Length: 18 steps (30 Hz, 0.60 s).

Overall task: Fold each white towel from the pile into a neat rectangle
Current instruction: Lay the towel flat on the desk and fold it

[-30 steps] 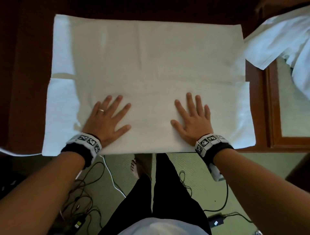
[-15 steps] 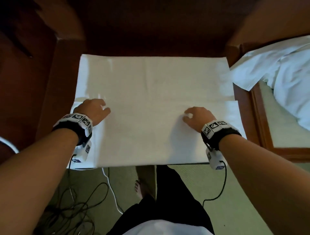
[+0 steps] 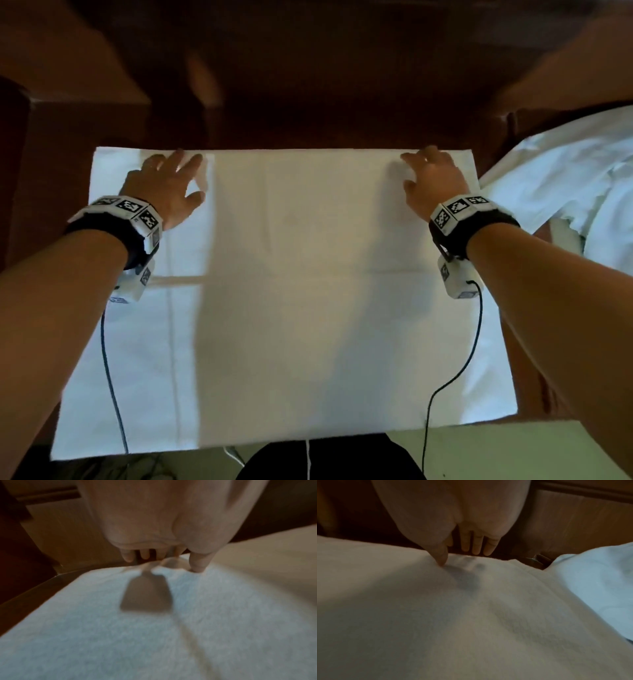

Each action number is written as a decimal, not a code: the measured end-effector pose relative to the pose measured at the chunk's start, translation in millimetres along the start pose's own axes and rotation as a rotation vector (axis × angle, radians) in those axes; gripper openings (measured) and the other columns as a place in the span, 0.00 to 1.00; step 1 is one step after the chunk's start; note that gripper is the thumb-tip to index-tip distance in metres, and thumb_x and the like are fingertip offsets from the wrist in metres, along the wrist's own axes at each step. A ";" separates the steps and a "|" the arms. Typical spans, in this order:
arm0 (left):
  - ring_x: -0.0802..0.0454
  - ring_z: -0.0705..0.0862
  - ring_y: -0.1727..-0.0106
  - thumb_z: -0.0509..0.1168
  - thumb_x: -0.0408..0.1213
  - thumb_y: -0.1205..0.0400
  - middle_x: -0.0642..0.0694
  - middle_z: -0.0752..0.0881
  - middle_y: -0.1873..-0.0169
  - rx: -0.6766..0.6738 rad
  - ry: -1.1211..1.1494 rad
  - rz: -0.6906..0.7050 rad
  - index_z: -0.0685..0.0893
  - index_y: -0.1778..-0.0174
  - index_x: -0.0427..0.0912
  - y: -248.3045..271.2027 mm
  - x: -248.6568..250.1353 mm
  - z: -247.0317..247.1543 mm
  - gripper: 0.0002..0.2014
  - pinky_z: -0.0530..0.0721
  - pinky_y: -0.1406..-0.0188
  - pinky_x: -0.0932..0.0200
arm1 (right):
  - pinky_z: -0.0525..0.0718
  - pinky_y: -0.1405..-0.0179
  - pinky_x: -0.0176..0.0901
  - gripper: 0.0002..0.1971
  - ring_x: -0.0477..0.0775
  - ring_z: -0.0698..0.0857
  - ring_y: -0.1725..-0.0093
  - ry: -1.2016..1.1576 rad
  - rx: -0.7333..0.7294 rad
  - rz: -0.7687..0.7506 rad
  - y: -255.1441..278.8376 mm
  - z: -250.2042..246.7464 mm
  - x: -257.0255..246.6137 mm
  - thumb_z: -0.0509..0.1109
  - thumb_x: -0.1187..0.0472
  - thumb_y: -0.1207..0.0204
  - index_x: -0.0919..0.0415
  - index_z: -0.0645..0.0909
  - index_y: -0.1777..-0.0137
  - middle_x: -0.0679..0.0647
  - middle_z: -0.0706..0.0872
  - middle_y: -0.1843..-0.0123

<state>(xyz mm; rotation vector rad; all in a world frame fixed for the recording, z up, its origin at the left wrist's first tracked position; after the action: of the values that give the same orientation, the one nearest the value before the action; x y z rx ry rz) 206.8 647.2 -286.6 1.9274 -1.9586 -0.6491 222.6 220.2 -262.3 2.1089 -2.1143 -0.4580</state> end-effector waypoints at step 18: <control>0.31 0.88 0.50 0.70 0.43 0.16 0.31 0.90 0.57 0.418 0.209 0.100 0.83 0.38 0.39 30.9 -3.0 -88.9 0.15 0.81 0.38 0.38 | 0.65 0.29 0.58 0.10 0.64 0.83 0.55 0.030 0.253 -0.053 2.0 -60.9 6.0 0.66 0.55 0.19 0.62 0.80 0.45 0.57 0.81 0.61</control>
<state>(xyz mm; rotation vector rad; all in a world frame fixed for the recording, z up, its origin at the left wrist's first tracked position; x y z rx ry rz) 227.1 641.2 -194.8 2.0068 -2.1609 -0.0035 238.5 206.4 -204.8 2.2911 -2.2059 -0.1685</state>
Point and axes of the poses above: each hand's wrist, its own y-axis away from the middle knuckle, its own z-axis out of the palm, x = y × z, the point moved 8 cm from there along -y, towards the middle knuckle
